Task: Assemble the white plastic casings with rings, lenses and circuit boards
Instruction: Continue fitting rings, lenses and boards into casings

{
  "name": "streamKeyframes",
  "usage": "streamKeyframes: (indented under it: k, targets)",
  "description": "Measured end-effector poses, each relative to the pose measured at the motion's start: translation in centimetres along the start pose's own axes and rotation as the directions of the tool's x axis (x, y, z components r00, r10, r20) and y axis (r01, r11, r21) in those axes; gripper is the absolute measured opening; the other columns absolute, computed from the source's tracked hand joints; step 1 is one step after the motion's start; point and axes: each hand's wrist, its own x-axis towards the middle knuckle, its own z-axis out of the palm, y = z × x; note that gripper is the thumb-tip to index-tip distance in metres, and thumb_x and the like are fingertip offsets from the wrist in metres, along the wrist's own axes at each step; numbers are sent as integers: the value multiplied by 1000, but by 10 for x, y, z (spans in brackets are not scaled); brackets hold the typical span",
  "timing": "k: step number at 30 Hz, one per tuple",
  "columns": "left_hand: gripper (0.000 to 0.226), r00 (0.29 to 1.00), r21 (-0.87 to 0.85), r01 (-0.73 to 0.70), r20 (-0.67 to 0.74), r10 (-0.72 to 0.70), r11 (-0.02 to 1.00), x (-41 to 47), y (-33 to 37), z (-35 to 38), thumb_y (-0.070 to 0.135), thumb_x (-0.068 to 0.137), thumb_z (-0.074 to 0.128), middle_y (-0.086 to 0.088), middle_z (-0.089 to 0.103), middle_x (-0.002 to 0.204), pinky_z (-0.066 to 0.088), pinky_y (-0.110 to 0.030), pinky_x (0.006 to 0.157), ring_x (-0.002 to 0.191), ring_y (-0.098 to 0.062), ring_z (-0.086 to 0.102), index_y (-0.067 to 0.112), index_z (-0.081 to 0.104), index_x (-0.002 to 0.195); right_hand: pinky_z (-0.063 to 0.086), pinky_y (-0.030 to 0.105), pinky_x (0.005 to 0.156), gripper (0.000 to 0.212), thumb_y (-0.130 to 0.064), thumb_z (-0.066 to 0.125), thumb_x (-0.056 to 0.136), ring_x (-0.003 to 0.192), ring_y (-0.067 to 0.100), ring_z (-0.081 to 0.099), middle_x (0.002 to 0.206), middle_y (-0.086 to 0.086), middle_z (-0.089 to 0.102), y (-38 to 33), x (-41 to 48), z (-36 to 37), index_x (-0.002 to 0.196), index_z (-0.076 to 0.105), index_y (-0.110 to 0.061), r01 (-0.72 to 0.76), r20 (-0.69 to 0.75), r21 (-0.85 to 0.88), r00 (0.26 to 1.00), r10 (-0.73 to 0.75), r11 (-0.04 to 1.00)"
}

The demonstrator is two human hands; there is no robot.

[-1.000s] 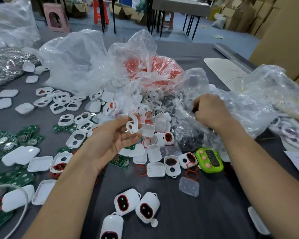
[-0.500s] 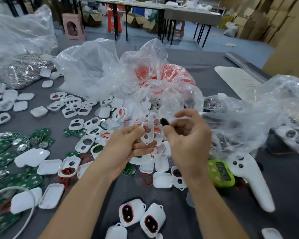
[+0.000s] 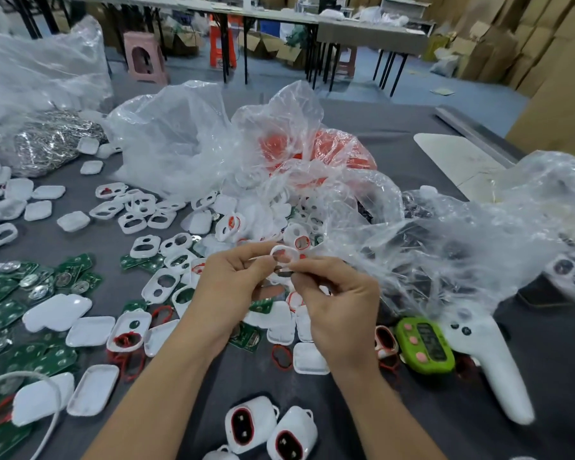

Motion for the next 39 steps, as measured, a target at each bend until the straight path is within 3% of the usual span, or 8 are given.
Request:
streamKeyframes:
  k: [3, 10, 16, 21, 26, 29, 32, 39]
  targets:
    - [30, 1000, -41, 9, 23, -8, 999, -1, -1, 1, 1, 101, 57, -6, 79, 104, 61, -25, 72, 87, -10, 74, 17, 82, 102, 57, 22, 83, 30, 6, 80, 79, 90, 9, 75, 90, -13, 79, 6, 4, -3, 86, 82, -23, -17, 9, -13, 1000, 17, 1000]
    - [23, 995, -225, 84, 70, -70, 971, 0, 2, 0, 2, 97, 60, -11, 77, 114, 61, -26, 77, 88, -15, 75, 9, 82, 96, 57, 23, 85, 30, 12, 76, 79, 92, 17, 76, 93, 0, 80, 15, 10, -5, 79, 82, -17, -63, 44, 146, 997, 58, 987]
    - [19, 993, -221, 107, 76, -92, 969, 0, 2, 1, 6, 92, 64, -10, 77, 115, 61, -28, 86, 101, -18, 74, 10, 81, 100, 59, 28, 82, 27, 8, 77, 77, 88, 20, 77, 90, 1, 80, 16, 12, -5, 82, 82, -18, -94, 30, 170, 995, 90, 981]
    - [27, 999, -126, 46, 15, -44, 991, -1, 0, 2, -1, 96, 63, -13, 77, 110, 62, -31, 82, 97, -21, 74, 9, 74, 118, 58, 24, 77, 36, 2, 77, 80, 84, 13, 77, 85, -6, 80, 12, 13, -4, 86, 83, -32, -158, 16, 112, 987, 158, 981]
    - [32, 999, -8, 10, 31, -9, 1000, -6, 1, 8, -5, 96, 61, -11, 79, 102, 62, -28, 73, 92, -21, 74, 17, 82, 105, 57, 22, 65, 25, -4, 79, 80, 69, 11, 75, 75, -8, 78, 13, 13, -4, 84, 82, -28, -211, -39, -5, 977, 211, 977]
    - [36, 999, 154, -44, -14, 47, 987, -8, -1, 12, -2, 89, 64, -9, 80, 87, 62, -33, 72, 75, -17, 69, 28, 82, 97, 55, 22, 59, 18, -7, 82, 78, 61, 10, 73, 67, -9, 76, 14, 12, -3, 78, 80, -25, -257, -69, -82, 965, 252, 963]
    - [29, 991, 310, -95, -65, 121, 946, -10, -5, 16, 7, 84, 71, 2, 78, 75, 48, -24, 53, 58, -10, 60, 34, 80, 93, 55, 25, 55, 15, -11, 83, 75, 55, 11, 71, 62, -8, 73, 14, 11, 0, 73, 77, -24, -294, -83, -135, 955, 285, 946]
    - [37, 988, 300, -104, -77, 133, 948, -11, -2, 16, -1, 87, 66, 0, 72, 61, 43, -27, 55, 56, -14, 51, 32, 83, 86, 50, 18, 53, 13, -31, 84, 67, 55, 4, 67, 63, -10, 72, 11, 14, -2, 73, 73, -25, -330, -57, -192, 944, 325, 924]
